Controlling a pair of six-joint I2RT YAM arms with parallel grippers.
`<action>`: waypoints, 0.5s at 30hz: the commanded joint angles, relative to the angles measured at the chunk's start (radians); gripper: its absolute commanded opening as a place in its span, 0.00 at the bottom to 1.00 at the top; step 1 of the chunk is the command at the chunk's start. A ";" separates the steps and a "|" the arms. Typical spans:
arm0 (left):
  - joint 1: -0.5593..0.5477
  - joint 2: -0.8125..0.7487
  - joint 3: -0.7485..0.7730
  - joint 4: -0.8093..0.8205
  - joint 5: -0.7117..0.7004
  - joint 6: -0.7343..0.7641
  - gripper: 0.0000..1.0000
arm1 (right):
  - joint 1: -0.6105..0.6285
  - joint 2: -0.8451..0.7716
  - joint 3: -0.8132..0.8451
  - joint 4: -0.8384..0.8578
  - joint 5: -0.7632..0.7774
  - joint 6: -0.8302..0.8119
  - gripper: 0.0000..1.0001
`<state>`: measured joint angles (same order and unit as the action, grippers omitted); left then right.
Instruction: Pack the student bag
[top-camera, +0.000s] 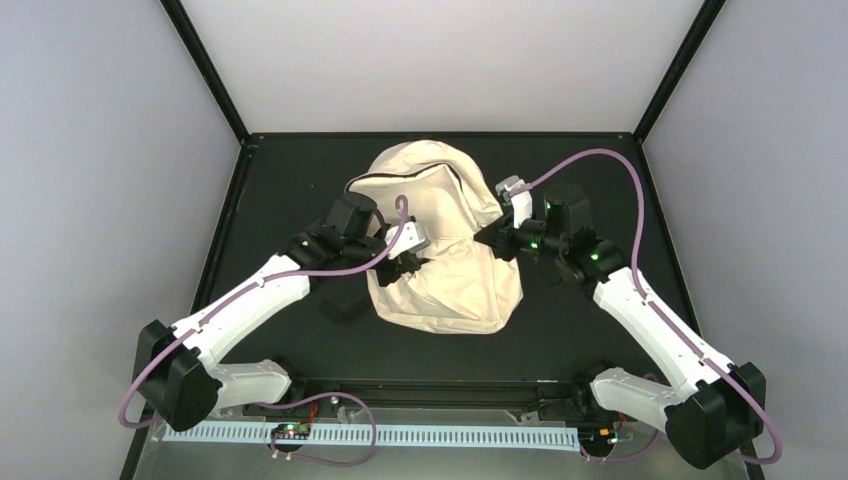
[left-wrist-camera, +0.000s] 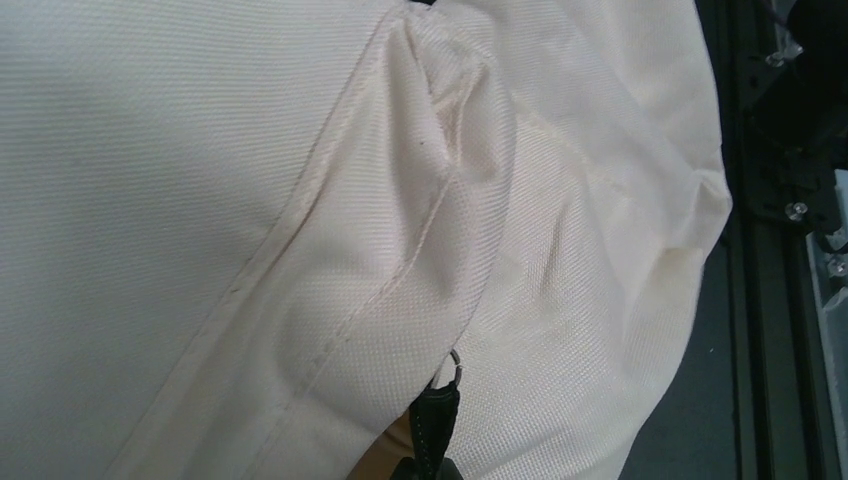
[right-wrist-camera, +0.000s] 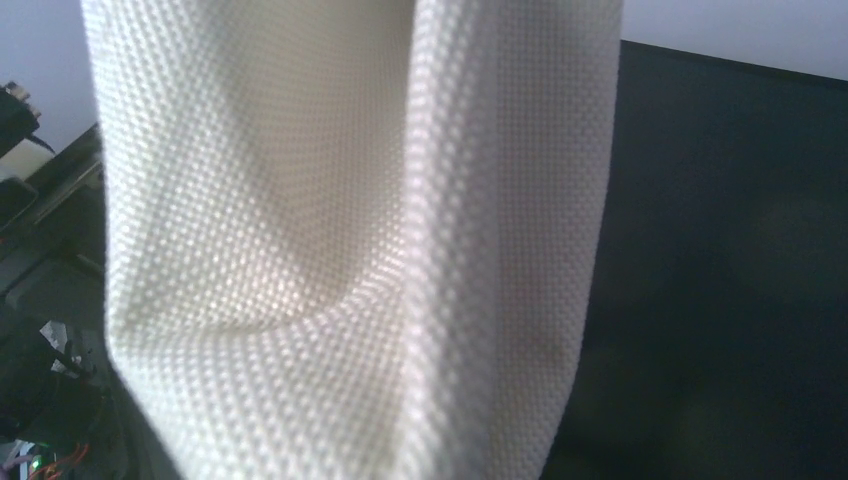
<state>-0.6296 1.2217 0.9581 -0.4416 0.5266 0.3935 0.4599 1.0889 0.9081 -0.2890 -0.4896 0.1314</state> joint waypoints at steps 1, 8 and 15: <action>0.055 -0.033 0.020 -0.191 -0.081 0.087 0.01 | -0.007 -0.043 0.040 0.023 0.046 -0.051 0.01; 0.118 -0.069 0.023 -0.286 -0.126 0.159 0.02 | -0.020 -0.037 0.061 -0.003 0.062 -0.073 0.01; 0.124 -0.072 0.070 -0.401 0.103 0.228 0.02 | -0.019 0.010 0.073 0.022 -0.053 -0.055 0.01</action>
<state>-0.5434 1.1709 1.0111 -0.6125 0.5957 0.5560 0.4709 1.1004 0.9363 -0.3214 -0.5262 0.1085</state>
